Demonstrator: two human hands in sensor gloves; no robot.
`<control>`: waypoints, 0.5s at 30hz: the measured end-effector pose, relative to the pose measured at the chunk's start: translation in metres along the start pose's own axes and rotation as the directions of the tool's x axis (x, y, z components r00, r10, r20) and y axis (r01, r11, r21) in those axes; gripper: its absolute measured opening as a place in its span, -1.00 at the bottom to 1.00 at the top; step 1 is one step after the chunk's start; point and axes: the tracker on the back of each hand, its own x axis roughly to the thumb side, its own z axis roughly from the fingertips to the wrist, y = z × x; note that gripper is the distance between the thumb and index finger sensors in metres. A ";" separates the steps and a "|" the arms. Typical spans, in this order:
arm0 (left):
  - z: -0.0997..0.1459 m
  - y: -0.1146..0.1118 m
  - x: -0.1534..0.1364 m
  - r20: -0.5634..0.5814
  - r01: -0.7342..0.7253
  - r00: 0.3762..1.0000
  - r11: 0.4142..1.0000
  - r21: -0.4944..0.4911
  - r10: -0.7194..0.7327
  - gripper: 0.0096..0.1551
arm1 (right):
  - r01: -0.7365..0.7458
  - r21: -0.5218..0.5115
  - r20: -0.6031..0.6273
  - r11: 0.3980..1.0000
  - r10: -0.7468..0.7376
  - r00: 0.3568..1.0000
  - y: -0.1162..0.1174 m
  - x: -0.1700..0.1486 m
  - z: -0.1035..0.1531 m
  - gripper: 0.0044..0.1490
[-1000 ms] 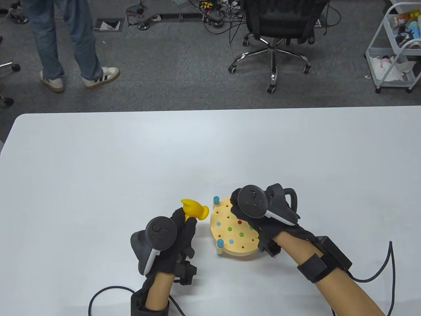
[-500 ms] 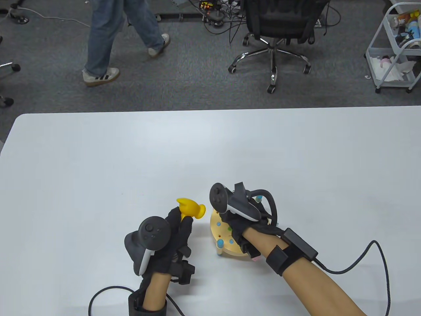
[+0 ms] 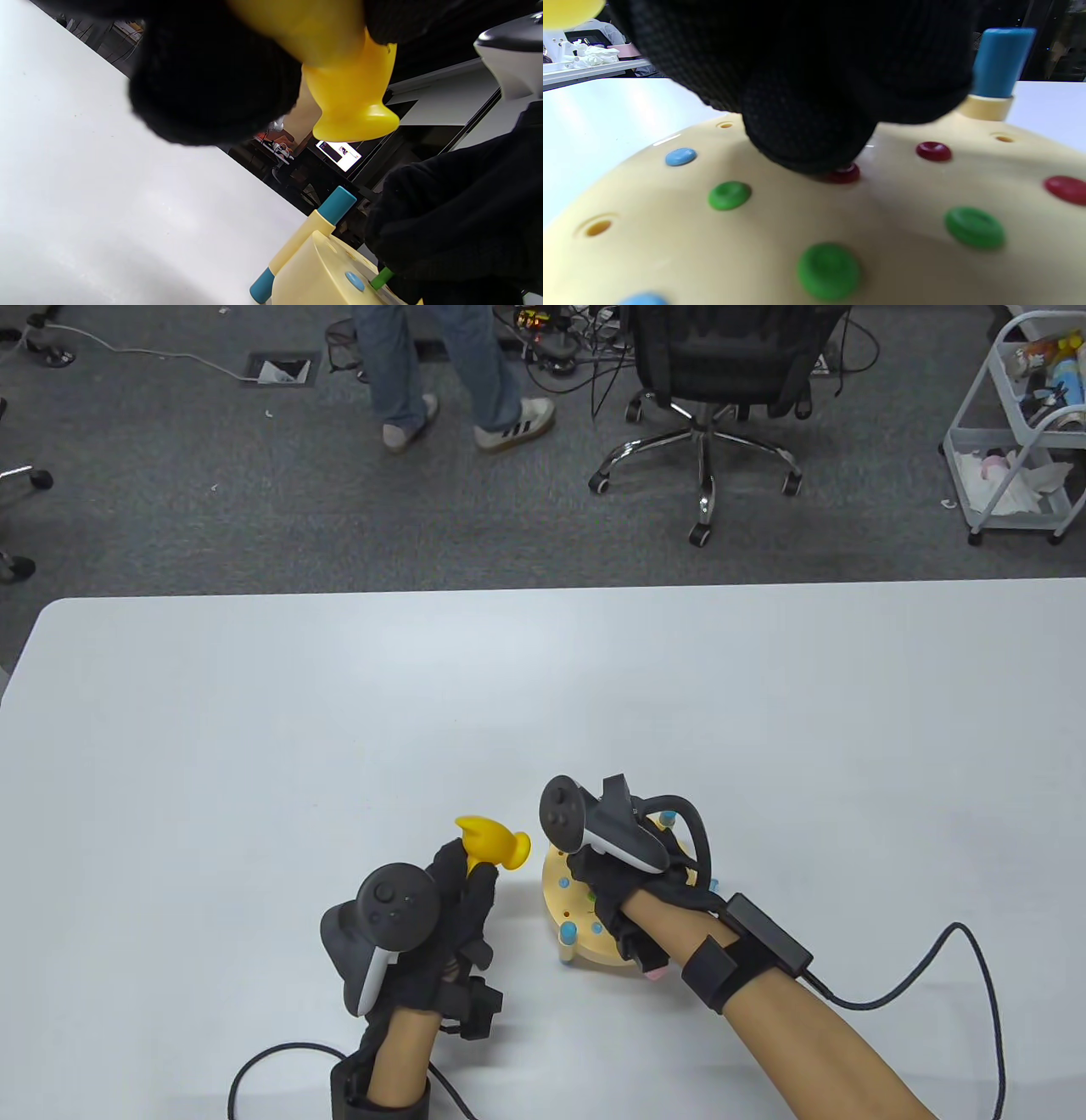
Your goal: Hammer toy nails into tap bench
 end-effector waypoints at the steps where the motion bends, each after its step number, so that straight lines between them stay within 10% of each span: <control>1: 0.000 0.000 0.000 0.000 0.001 1.000 1.000 -0.001 -0.001 -0.23 | -0.003 0.004 -0.001 1.000 0.003 1.000 0.000 0.000 0.000 -0.65; 15: 0.000 -0.001 0.001 0.001 0.009 1.000 1.000 -0.007 -0.009 -0.23 | -0.080 0.066 -0.041 0.995 0.083 0.996 0.004 0.008 -0.004 -0.65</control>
